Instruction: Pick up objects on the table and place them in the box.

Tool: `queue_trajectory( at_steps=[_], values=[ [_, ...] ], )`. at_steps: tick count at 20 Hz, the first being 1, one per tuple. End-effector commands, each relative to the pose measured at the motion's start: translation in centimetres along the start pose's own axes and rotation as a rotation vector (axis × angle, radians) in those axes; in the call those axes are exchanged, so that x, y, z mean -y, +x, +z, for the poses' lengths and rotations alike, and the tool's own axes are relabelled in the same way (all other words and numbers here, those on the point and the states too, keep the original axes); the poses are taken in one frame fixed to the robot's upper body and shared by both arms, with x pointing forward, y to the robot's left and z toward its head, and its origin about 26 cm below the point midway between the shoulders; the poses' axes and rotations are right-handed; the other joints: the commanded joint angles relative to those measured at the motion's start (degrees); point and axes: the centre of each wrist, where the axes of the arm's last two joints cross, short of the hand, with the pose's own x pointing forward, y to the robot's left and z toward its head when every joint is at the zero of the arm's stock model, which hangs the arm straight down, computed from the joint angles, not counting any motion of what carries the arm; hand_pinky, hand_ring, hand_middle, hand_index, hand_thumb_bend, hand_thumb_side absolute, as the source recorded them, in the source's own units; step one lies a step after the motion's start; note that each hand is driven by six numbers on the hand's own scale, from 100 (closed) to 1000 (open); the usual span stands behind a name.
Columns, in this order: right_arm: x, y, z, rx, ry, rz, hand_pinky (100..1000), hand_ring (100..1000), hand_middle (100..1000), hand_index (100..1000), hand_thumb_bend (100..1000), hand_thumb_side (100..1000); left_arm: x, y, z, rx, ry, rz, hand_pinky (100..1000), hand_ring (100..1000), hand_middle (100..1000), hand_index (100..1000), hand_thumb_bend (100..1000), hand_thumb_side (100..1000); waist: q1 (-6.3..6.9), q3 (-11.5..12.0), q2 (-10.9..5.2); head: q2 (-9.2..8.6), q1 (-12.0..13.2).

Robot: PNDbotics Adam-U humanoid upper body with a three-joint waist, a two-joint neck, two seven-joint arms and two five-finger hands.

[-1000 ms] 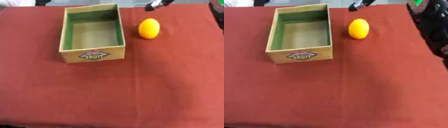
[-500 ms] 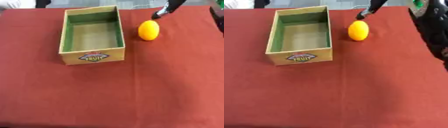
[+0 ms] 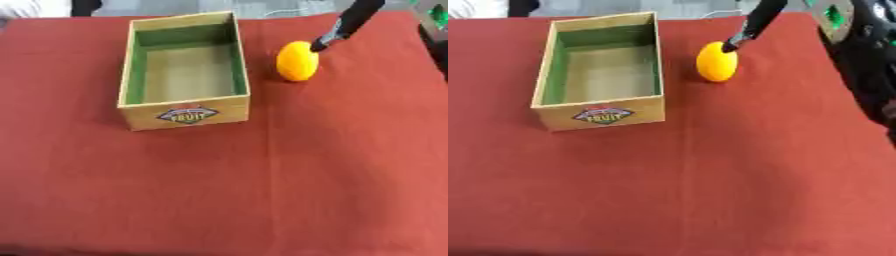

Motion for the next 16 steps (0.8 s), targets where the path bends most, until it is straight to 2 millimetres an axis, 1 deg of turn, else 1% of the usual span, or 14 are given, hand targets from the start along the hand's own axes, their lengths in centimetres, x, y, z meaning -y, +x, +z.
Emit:
queue_trajectory(
  at_steps=[1,3,7,16],
  values=[
    [0.5,-0.6,0.4,-0.015,-0.011,-0.004,893,958,888,1000,627,605,-0.1,0.7,-0.7,0.036,-0.003,0.006,547,572,623,740,112,869,0.06,0.1,-0.94,-1.22,-0.2],
    [0.2,-0.6,0.1,-0.014,-0.006,-0.013,892,957,886,1000,637,611,-0.1,0.7,-0.7,0.037,-0.002,0.007,547,572,623,740,112,869,0.1,0.2,-0.9,-1.26,-0.3],
    [-0.3,-0.4,-0.4,-0.005,0.014,-0.026,893,957,884,1000,649,613,-0.1,0.7,-0.7,0.035,-0.001,0.007,547,572,623,740,112,869,0.2,0.3,-0.8,-0.81,-0.3],
    [-0.9,-0.3,-1.1,0.001,0.042,-0.045,891,955,883,1000,657,609,-0.1,0.7,-0.7,0.034,0.001,0.011,545,571,623,739,111,869,0.41,0.3,-0.16,-0.87,-0.4]
  ],
)
